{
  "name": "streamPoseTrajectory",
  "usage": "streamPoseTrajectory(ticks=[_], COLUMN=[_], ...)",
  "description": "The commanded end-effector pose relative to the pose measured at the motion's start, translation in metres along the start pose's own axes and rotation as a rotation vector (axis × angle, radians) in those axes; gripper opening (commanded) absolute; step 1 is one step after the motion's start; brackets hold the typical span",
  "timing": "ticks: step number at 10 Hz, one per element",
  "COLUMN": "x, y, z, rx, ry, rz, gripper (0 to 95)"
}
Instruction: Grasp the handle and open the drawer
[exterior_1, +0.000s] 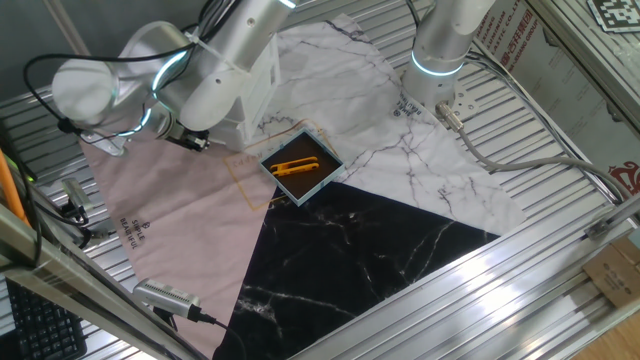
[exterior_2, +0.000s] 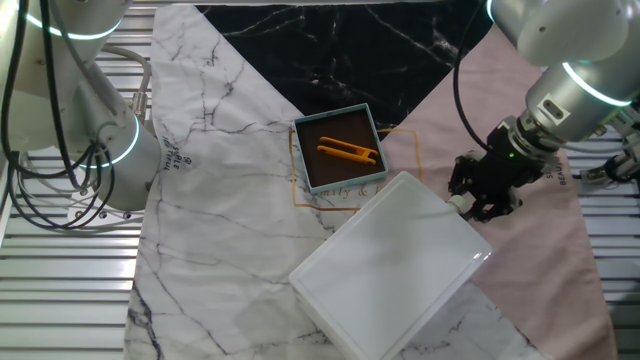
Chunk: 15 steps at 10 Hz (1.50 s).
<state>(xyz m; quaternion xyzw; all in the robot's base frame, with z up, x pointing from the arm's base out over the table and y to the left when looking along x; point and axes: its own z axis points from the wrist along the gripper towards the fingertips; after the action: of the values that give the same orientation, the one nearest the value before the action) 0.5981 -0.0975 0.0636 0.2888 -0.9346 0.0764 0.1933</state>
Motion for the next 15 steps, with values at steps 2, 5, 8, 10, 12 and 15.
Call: streamPoseTrajectory(ticks=[2,5,8,10,12,15], x=[-0.0023,-0.0059,-0.0098,-0.0093,-0.0095,-0.0097], y=[0.0011,0.0024,0.0032,0.0036,0.0037,0.0039], z=[-0.0008,-0.0033,-0.0044,-0.0054,-0.0055,-0.0056], rx=[0.002,0.002,0.003,0.003,0.005,0.005], ry=[0.001,0.006,0.008,0.008,0.007,0.009], rz=[0.004,0.008,0.011,0.011,0.012,0.011], gripper=[0.0,0.0,0.0,0.0,0.0,0.0])
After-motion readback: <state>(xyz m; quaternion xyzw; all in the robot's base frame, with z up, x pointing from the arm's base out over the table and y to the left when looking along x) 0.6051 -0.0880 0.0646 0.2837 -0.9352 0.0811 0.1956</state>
